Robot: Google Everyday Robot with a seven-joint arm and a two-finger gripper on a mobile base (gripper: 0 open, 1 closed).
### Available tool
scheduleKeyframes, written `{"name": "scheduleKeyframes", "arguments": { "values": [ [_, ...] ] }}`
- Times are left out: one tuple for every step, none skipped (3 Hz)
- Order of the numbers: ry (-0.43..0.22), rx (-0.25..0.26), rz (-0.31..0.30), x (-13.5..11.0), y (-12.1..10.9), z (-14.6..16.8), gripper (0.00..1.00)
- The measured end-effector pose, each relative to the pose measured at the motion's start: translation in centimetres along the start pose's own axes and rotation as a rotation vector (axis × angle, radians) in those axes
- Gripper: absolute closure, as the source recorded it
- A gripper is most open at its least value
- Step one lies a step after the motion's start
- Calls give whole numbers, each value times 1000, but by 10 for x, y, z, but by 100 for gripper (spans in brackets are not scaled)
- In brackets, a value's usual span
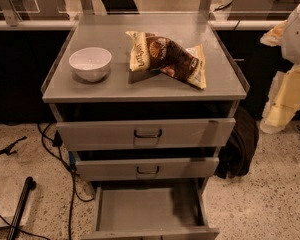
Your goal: Place brown chip bag into bottom drawer
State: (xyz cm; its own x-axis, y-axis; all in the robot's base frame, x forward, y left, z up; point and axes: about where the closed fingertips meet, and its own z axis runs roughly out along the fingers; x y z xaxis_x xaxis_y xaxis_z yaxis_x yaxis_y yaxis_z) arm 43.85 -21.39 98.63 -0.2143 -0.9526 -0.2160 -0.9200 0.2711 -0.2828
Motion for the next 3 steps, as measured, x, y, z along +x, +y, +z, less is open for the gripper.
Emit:
{"name": "scheduleKeyframes", "arguments": {
  "values": [
    [0, 0, 0, 0, 0, 0, 0],
    [1, 26, 19, 1, -6, 0, 0],
    [-13, 91, 54, 6, -32, 8, 0]
  ]
}}
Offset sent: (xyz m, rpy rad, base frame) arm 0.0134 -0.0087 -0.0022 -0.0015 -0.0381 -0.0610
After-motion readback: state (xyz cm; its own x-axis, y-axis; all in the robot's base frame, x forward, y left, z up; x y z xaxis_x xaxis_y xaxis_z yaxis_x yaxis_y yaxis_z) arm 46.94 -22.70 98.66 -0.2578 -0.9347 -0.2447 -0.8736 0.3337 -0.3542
